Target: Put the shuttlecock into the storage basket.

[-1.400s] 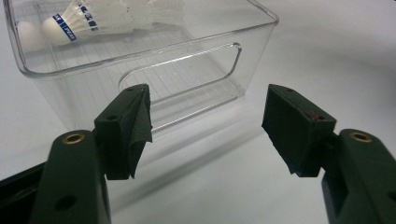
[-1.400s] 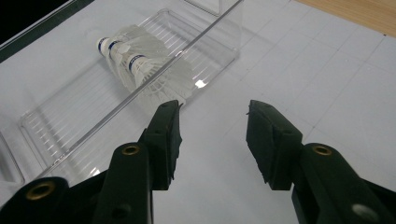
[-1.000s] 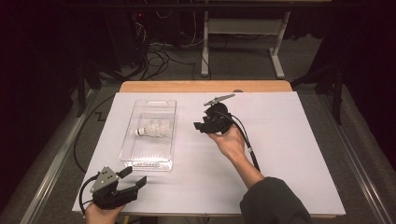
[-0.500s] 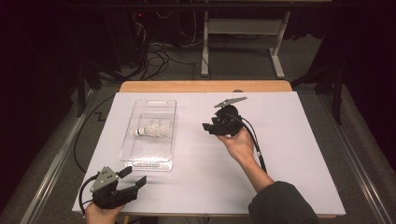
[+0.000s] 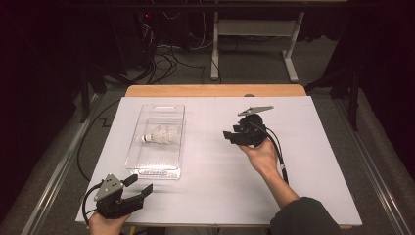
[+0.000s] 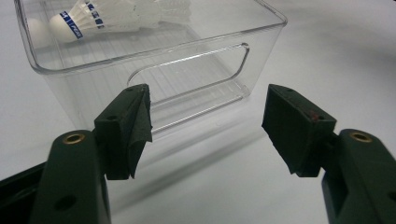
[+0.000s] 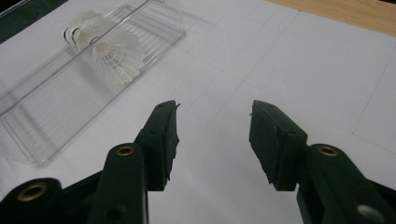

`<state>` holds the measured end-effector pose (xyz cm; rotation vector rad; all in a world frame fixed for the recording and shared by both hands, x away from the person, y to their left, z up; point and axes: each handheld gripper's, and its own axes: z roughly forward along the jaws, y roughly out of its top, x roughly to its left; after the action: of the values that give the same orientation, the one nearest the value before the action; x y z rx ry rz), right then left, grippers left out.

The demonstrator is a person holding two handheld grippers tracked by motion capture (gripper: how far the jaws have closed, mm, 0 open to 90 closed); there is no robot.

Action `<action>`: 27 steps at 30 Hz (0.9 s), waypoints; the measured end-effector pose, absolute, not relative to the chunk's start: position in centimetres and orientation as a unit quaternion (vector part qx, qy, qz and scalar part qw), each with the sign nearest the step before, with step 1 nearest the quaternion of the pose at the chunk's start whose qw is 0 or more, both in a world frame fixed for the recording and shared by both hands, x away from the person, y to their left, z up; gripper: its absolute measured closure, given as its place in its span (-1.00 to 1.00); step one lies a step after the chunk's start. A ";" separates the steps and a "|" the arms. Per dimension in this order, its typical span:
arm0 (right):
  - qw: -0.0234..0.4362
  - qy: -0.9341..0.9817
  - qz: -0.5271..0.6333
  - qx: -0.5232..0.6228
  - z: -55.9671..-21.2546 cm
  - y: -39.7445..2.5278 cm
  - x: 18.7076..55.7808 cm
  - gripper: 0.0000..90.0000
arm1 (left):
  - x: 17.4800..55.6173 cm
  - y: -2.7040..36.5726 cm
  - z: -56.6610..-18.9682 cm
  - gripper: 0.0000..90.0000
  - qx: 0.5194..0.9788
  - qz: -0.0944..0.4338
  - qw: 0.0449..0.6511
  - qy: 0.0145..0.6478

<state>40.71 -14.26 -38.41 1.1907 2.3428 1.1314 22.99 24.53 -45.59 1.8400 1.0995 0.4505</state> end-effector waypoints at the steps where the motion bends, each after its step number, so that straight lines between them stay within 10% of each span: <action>1: 0.139 0.810 0.392 0.413 -38.4 -14.5 40.6 0.17 | 23.0 24.5 -45.6 -0.26 0.746 0.183 0.458 0.447; 27: 0.156 0.783 0.411 0.440 -39.1 -20.3 37.5 0.16 | 23.1 24.6 -45.6 -0.26 0.742 0.185 0.457 0.454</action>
<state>37.51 -20.30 -39.09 1.2599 2.2415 1.1770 23.10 24.55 -45.64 1.8294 1.1192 0.4567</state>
